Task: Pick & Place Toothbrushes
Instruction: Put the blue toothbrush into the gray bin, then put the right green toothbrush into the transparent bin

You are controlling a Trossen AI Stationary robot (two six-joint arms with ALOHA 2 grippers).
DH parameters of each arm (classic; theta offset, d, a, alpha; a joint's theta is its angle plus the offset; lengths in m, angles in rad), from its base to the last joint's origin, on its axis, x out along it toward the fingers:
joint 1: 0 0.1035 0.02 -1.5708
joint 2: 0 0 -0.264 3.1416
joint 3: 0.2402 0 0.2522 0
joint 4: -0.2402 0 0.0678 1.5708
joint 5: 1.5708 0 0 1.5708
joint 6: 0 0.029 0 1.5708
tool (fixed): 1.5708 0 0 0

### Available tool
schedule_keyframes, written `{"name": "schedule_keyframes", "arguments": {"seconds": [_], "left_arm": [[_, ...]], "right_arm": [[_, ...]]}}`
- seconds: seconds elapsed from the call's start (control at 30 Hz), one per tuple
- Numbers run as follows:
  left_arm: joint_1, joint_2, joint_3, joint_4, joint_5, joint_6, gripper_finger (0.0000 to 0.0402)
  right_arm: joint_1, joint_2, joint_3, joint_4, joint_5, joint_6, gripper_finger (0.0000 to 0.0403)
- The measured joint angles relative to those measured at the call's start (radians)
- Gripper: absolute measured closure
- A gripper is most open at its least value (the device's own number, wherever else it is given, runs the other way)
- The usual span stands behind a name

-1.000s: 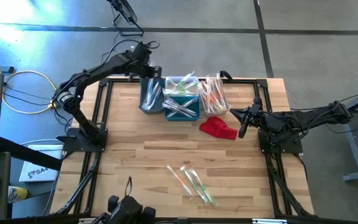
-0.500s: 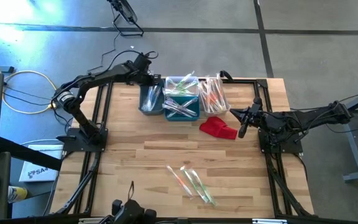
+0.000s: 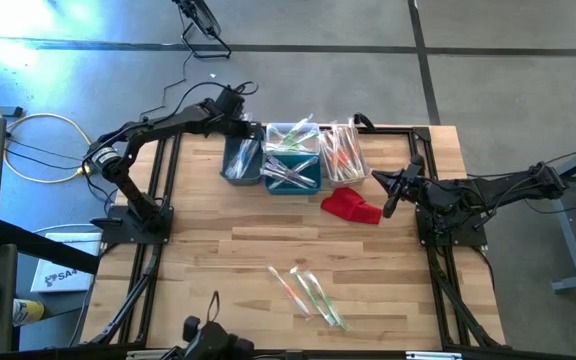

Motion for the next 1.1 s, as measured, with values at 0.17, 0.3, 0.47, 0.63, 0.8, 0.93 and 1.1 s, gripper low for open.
{"name": "schedule_keyframes", "arguments": {"seconds": [0.17, 0.3, 0.47, 0.63, 0.8, 0.93, 1.1], "left_arm": [[0.0, 0.0, 0.0, 0.056, 0.031, -0.001, 0.0235], [0.0, 0.0, 0.0, 0.058, 0.059, -0.002, 0.0211], [0.0, 0.0, 0.0, 0.024, 0.093, -0.01, 0.0209], [0.0, -0.006, 0.0, 0.016, 0.103, 0.0, 0.0208], [-0.001, -0.042, 0.0, 0.013, 0.104, 0.04, 0.0208], [-0.008, -0.087, 0.0, 0.01, 0.104, 0.043, 0.0208], [-0.037, -0.159, 0.0, 0.018, 0.09, 0.055, 0.0208]], "right_arm": [[0.0, 0.0, 0.0, 0.0, 0.027, -0.002, 0.0399], [0.0, 0.0, 0.0, 0.0, 0.039, -0.002, 0.0399], [0.0, 0.0, 0.0, 0.0, 0.039, -0.002, 0.0399], [0.0, 0.0, 0.0, 0.0, 0.039, -0.002, 0.0399], [0.0, 0.0, 0.0, 0.0, 0.039, -0.002, 0.0399], [0.0, 0.0, 0.0, 0.0, 0.039, -0.002, 0.0399], [0.0, 0.0, 0.0, 0.0, 0.039, -0.002, 0.0399]]}}
